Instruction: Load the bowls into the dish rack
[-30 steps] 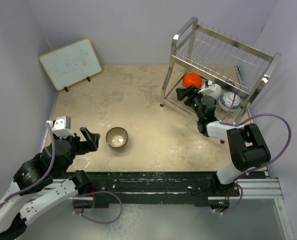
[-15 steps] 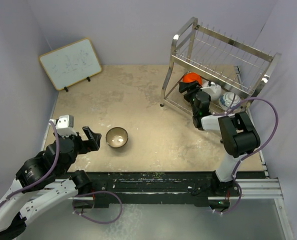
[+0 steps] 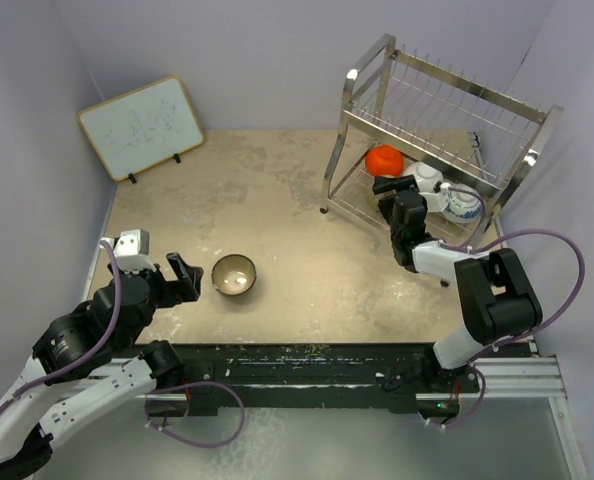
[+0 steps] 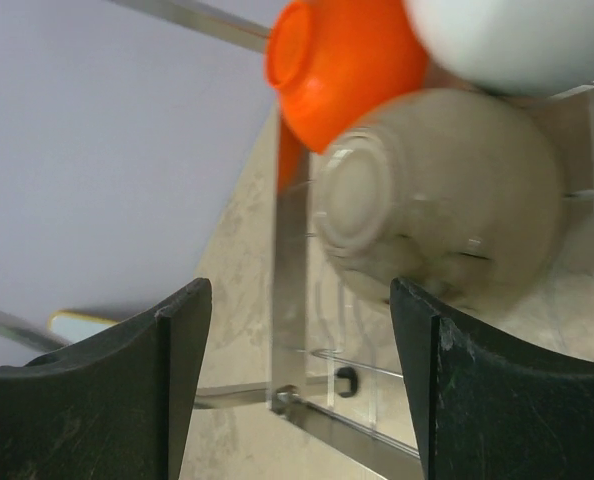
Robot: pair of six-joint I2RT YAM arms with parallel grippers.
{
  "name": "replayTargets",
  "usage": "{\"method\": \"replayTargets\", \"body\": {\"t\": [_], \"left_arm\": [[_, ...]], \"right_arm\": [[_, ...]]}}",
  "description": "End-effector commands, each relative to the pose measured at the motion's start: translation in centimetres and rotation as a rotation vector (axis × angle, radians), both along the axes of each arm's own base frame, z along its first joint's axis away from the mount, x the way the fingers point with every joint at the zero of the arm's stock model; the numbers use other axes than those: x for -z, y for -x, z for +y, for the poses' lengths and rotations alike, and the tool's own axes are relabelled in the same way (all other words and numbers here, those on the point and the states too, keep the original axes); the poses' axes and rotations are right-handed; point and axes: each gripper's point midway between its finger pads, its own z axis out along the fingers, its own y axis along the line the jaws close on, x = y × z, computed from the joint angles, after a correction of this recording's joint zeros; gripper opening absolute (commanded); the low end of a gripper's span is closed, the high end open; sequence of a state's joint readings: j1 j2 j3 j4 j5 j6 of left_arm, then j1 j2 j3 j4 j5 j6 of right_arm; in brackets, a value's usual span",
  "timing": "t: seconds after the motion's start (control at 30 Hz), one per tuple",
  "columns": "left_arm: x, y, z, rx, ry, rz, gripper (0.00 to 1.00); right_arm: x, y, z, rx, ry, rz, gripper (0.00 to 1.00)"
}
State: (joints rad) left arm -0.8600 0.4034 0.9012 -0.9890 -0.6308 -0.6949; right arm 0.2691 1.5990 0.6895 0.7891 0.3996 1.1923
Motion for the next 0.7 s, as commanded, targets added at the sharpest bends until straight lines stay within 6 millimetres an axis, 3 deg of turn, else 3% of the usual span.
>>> {"method": "replayTargets", "body": {"t": [0.0,0.17,0.47,0.67], "left_arm": [[-0.9,-0.1,-0.3,0.014,0.026,-0.032,0.99],[-1.0,-0.1,-0.3,0.017,0.029,-0.033,0.99],[-0.8,-0.3,-0.6,0.020,0.017,-0.028,0.99],[-1.0,-1.4,-3.3,0.090,-0.022,0.006,0.99]], "right_arm": [[3.1,2.4,-3.0,0.129,0.025,0.132,0.74],[0.0,2.4,-1.8,0.024,0.086,0.038,0.75],[-2.8,5.4,-0.2,-0.127,0.118,-0.012,0.75],[-3.8,8.2,0.9,-0.230,0.154,0.023,0.78]]}}
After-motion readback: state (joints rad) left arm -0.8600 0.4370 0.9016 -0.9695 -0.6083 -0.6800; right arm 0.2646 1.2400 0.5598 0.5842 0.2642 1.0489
